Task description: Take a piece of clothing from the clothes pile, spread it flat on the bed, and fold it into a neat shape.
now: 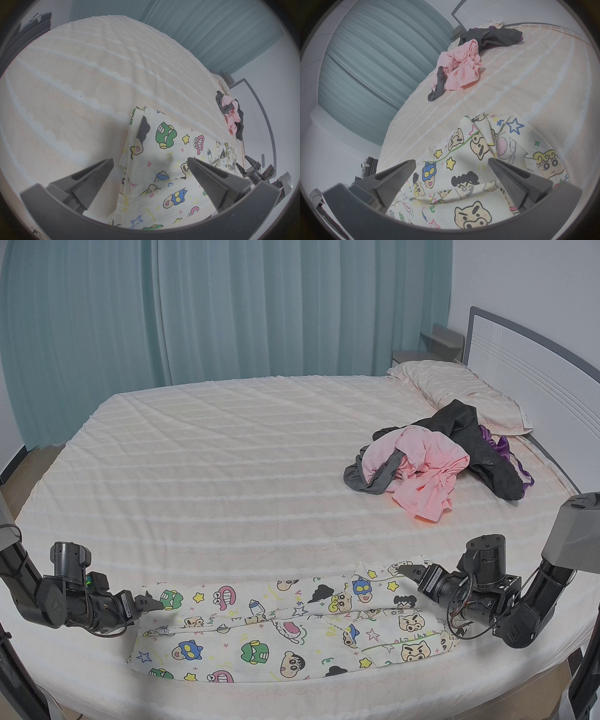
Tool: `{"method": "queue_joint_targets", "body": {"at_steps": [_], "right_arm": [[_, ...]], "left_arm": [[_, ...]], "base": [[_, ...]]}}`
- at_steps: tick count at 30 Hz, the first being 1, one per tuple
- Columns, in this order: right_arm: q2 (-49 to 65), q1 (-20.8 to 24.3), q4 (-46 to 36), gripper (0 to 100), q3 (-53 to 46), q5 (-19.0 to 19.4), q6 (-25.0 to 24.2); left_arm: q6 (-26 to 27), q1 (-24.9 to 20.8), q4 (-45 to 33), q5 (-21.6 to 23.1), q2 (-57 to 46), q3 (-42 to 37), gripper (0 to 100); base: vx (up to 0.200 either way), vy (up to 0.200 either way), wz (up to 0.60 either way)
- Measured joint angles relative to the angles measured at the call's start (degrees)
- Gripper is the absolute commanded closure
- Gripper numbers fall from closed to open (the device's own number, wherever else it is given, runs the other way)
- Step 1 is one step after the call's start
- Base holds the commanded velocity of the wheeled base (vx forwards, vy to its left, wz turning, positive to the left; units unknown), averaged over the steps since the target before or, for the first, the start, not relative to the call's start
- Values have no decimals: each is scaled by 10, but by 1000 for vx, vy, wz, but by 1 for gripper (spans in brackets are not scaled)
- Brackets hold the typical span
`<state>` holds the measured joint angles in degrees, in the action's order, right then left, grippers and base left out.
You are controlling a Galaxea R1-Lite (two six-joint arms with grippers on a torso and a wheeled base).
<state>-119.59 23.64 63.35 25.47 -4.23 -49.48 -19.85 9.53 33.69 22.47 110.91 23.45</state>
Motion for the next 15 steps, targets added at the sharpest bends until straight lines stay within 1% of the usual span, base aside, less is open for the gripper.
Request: {"method": "queue_joint_targets", "body": {"at_steps": [1, 2, 15], "right_arm": [[0, 0, 0, 0, 0, 0, 0], [0, 0, 0, 0, 0, 0, 0], [-1, -1, 0, 0, 0, 0, -1]], "left_arm": [[0, 0, 1, 0, 3, 2, 0], [0, -1, 0, -1, 7, 4, 100], [-5, -2, -4, -8, 20, 16, 100]], "base": [[0, 0, 0], [0, 0, 0], [0, 0, 0]]}}
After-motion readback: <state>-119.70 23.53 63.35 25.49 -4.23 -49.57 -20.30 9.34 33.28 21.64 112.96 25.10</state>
